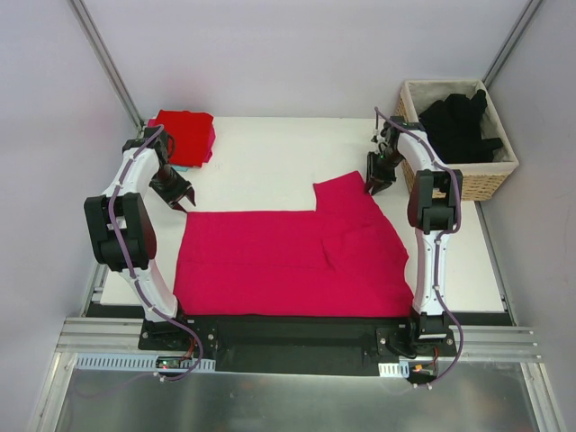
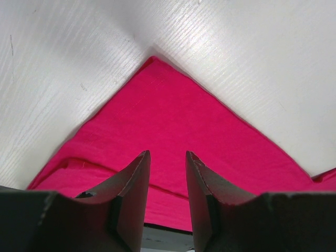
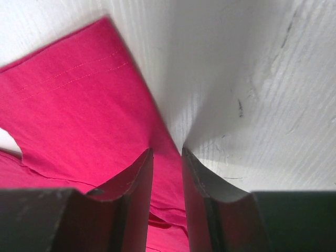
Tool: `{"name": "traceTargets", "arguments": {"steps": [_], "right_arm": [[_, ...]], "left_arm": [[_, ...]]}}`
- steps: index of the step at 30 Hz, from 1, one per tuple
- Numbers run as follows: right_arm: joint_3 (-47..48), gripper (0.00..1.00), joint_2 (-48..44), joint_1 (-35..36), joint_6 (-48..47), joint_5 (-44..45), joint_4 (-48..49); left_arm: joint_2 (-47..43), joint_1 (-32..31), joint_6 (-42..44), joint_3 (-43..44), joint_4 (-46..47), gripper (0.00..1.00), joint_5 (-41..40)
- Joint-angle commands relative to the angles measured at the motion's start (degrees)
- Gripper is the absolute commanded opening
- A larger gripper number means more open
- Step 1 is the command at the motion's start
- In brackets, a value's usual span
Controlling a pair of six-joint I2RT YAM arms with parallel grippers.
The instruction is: Fold and stack the t-shirts
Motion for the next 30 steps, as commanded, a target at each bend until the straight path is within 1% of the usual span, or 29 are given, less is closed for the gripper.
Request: {"name": "traceTargets", "arguments": {"steps": [1,9,10,12,13,16,18,20,23,25,30], "right_arm": [[2.6,0.31,0.5,1.6,-0.6,-0.2,-4.0],[1.4,0.30,-0.4,1.6,-0.8,0.1,-4.7],[1.9,0.29,-0.1,1.6,-0.6,0.2,-4.7],[2.1,0.23,0.2,1.5,-0.5,0.3,-4.8],[2.2,0.17,0.2,1.6,-0.4,0.5,-4.8],[2.2,0.08,0.2,1.6,-0.5,1.1,-4.8],[2.2,0.05,0.3,1.6,-0.5,1.2,-4.8],[2.2,0.05,0.2,1.5,-0.6,1.3,-4.8],[2.1,0.05,0.2,1.5,-0.6,1.3,-4.8],[2.0,0.04,0.2,1.4,-0.6,1.4,-4.9],[1.6,0.04,-0.5,1.4,-0.9,1.9,-5.0]], "left_arm": [[-1.7,-0.3,-1.4,1.3,-1.7,0.33,1.1],[-1.9,-0.3,-1.5,0.7,-1.7,0.33,0.7],[-1.8,-0.3,-1.5,0.6,-1.7,0.33,0.7],[-1.8,-0.3,-1.5,0.7,-1.7,0.33,0.9],[-1.5,-0.3,-1.5,0.7,-1.7,0.33,0.8],[-1.2,-0.3,-1.5,0.9,-1.7,0.33,1.0],[-0.6,-0.4,-1.9,1.0,-2.4,0.32,0.8],[0.3,-0.3,-2.8,1.0,-3.2,0.30,0.0],[3.4,-0.3,-4.1,2.4,-7.3,0.26,-2.6],[6.3,-0.3,-4.1,3.1,-8.8,0.26,-2.5],[9.3,-0.3,-2.5,5.0,-6.3,0.28,-2.0]]}}
